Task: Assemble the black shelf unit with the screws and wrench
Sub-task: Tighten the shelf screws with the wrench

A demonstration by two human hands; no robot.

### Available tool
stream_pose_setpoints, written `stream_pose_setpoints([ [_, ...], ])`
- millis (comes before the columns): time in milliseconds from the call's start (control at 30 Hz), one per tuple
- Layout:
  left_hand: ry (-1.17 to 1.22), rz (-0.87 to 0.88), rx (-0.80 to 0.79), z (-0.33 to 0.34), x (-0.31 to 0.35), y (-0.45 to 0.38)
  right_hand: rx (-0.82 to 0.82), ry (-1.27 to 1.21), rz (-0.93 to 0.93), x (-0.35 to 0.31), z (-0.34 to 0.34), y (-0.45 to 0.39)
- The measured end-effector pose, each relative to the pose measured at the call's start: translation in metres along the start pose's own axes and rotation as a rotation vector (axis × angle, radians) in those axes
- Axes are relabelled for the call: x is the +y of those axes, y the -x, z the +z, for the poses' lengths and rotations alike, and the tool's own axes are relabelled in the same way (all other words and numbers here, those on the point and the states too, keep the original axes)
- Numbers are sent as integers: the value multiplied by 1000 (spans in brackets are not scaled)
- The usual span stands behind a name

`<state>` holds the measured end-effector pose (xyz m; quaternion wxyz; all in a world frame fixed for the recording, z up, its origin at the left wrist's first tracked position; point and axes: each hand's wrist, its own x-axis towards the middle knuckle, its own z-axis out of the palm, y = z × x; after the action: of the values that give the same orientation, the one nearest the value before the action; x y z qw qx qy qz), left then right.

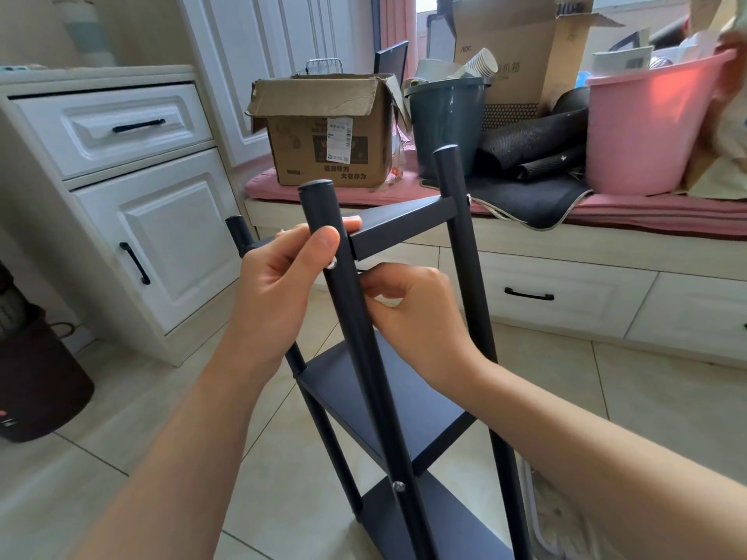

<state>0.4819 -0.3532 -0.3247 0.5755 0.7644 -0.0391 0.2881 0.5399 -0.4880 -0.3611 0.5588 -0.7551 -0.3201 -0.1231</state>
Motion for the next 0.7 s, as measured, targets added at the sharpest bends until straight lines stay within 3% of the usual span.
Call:
stream_pose_setpoints([
  [333,3,18,-24,-1,1,-1,3,-85,38,7,5,-2],
  [700,14,15,0,1,2,0,97,74,34,25,-63,15],
])
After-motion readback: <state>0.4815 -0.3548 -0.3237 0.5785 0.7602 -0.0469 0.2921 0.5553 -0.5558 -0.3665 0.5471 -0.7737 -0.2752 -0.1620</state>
